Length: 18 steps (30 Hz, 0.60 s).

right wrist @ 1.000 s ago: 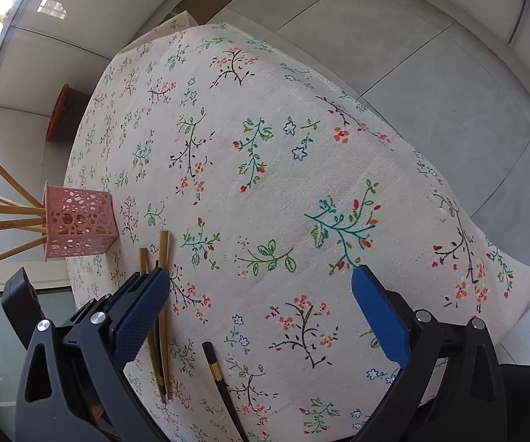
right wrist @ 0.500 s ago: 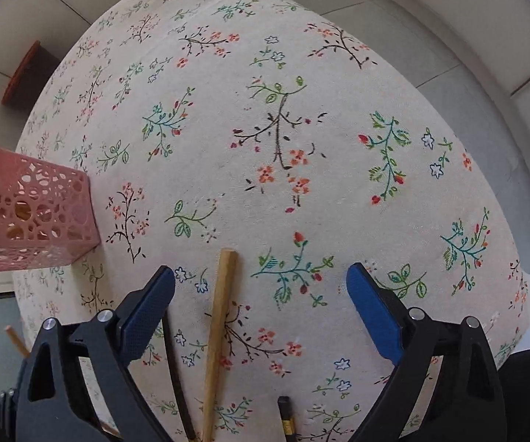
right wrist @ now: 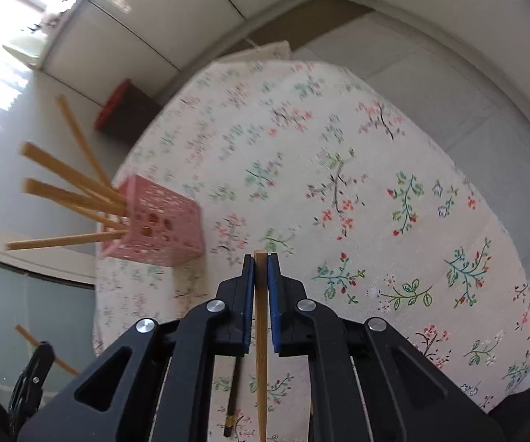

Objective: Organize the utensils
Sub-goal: 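Lift the wooden chopsticks upright with both tools and carry them over the basket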

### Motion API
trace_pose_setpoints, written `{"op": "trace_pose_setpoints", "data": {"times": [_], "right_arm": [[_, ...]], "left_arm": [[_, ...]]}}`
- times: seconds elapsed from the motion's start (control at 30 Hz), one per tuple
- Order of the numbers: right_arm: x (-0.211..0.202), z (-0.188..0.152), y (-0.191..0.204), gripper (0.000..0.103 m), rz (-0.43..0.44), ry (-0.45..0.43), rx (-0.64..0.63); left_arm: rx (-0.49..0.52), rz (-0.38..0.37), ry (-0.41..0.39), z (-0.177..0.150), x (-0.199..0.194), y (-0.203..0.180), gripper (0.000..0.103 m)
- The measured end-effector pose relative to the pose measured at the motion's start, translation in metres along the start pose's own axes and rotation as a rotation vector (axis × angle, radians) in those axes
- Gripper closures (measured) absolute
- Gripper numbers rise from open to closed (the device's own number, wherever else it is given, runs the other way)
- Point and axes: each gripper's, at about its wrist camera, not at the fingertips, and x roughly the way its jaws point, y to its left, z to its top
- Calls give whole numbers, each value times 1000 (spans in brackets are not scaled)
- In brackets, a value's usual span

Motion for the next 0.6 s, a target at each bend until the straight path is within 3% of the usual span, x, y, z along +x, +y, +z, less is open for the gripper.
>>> {"op": "trace_pose_setpoints", "data": {"times": [0.17, 0.3, 0.6], "right_arm": [[-76, -14, 34, 95, 78, -152, -191], [-125, -26, 50, 95, 88, -251, -323], [-201, -24, 96, 95, 149, -342, -414]], "left_arm": [[-52, -32, -71, -2, -34, -1, 97], [-54, -1, -99, -7, -52, -5, 97], [-46, 37, -149, 12, -92, -10, 97]]}}
